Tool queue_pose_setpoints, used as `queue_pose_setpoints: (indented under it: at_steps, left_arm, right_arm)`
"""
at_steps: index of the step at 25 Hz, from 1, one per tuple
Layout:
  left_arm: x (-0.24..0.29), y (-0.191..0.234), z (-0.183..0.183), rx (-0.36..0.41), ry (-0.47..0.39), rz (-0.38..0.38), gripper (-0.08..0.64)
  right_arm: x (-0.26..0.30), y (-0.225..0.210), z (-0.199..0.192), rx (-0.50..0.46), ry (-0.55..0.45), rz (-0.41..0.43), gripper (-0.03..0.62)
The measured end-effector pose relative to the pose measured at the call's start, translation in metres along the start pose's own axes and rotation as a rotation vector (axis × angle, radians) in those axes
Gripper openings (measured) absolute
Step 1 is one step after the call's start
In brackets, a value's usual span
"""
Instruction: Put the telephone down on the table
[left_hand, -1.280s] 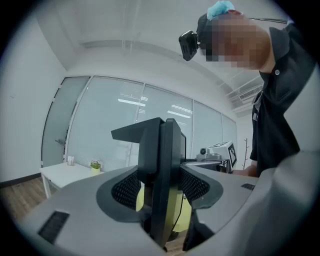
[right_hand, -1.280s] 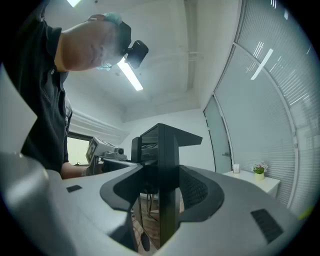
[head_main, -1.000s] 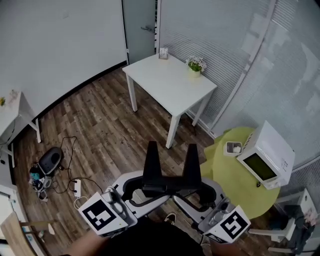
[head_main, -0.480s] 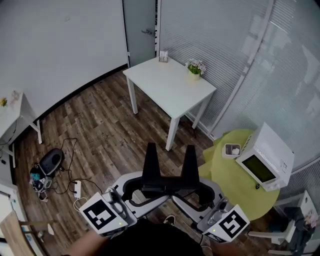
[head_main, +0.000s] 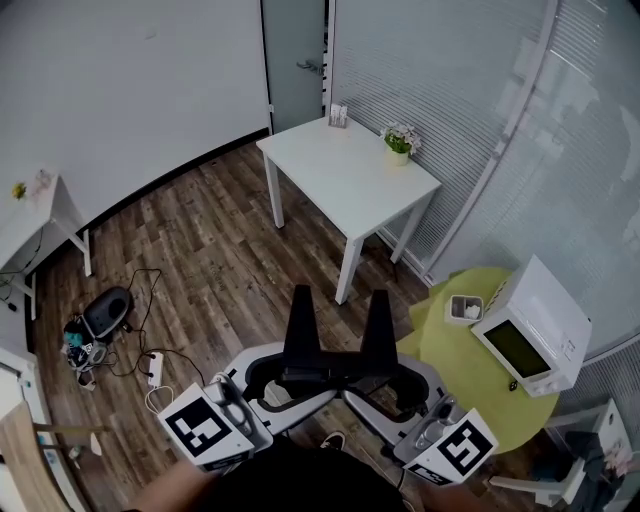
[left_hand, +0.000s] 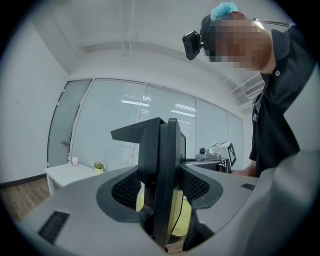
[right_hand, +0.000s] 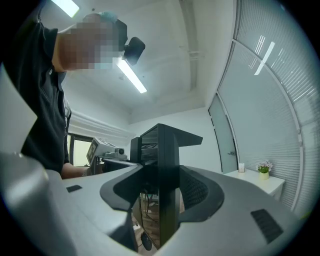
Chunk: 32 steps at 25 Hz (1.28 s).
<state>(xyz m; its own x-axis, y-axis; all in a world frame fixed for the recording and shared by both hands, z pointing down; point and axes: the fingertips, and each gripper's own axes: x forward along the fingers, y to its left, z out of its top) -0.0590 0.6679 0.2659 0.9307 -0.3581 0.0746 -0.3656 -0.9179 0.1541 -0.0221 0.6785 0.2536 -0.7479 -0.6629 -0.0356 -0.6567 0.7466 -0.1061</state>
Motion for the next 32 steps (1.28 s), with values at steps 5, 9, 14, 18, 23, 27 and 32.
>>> queue_pose_setpoints:
  at_steps: [5, 9, 14, 18, 23, 27, 32]
  left_arm:
    - [0.005, -0.003, -0.002, -0.007, -0.008, 0.032, 0.247]
    - [0.009, 0.007, -0.005, -0.006, -0.002, 0.051, 0.247]
    - [0.003, 0.035, -0.006, -0.007, 0.001, 0.053, 0.247]
    - [0.000, 0.067, -0.004, -0.005, 0.003, 0.037, 0.248]
    - [-0.009, 0.112, 0.006, 0.000, -0.003, 0.019, 0.247]
    - [-0.020, 0.147, 0.015, 0.012, -0.006, 0.005, 0.247]
    - [-0.038, 0.185, 0.019, 0.011, -0.007, -0.011, 0.247]
  right_arm:
    - [-0.004, -0.004, -0.001, 0.004, 0.005, 0.038, 0.236]
    - [0.002, -0.013, -0.005, 0.017, 0.007, 0.055, 0.236]
    - [0.030, -0.021, -0.011, 0.022, 0.015, 0.060, 0.236]
    - [0.059, -0.033, -0.013, 0.032, 0.017, 0.044, 0.236]
    - [0.104, -0.045, -0.009, 0.021, 0.017, 0.029, 0.236]
    - [0.141, -0.051, -0.006, 0.017, 0.012, 0.018, 0.235]
    - [0.184, -0.052, -0.007, 0.009, 0.012, 0.004, 0.235]
